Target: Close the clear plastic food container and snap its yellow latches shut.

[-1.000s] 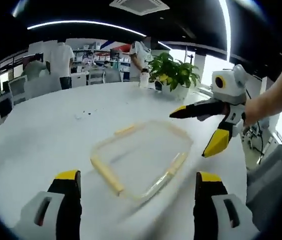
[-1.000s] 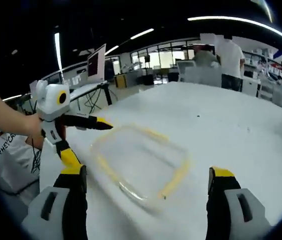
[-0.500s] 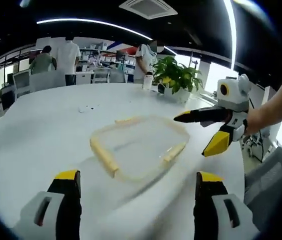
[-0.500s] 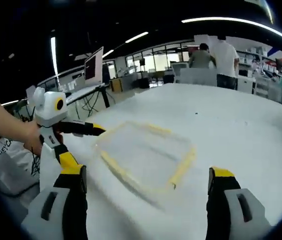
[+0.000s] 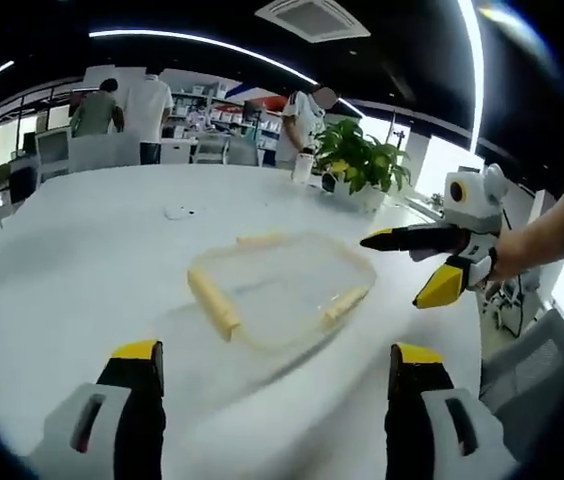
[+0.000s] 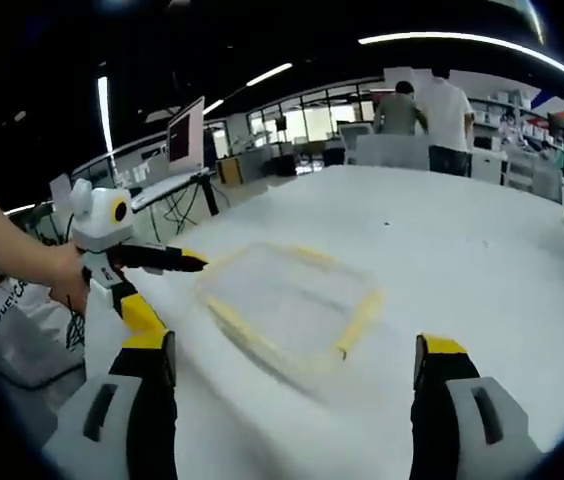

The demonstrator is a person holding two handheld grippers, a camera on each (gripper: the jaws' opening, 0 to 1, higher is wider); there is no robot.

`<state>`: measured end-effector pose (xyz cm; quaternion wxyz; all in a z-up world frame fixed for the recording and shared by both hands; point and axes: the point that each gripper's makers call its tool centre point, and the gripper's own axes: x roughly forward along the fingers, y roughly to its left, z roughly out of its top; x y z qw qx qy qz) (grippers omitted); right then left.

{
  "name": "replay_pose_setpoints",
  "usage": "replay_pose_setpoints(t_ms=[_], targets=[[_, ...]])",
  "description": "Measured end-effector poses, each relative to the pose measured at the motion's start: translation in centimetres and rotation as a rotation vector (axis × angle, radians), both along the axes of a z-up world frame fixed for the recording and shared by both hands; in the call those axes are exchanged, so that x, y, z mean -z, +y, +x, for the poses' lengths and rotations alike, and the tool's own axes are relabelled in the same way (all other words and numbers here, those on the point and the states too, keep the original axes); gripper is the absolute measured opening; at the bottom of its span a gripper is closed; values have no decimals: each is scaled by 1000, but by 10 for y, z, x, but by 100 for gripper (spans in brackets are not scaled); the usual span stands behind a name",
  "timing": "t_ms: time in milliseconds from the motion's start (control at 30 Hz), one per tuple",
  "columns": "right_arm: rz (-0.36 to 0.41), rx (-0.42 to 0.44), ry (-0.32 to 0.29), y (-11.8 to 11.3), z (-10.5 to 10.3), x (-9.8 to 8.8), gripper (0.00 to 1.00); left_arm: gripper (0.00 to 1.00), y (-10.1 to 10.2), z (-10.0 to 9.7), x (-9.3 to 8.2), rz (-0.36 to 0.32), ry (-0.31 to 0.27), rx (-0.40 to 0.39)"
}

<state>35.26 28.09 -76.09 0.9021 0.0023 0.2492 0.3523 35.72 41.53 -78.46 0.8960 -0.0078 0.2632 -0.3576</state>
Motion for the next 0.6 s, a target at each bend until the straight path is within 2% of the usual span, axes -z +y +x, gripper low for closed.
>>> replay_pose_setpoints(t_ms=[200,367,600], targets=[[35,15,6,-2,-3,-5,97,88,7,-4,-2,-6,9,-12],[19,27,4,-9,-6,-5,96,88,12,-11,-5,-3,13,-15],[32,14,-7,-7,-18,-17,94,87,22,-16,-3,-11,29,-35]])
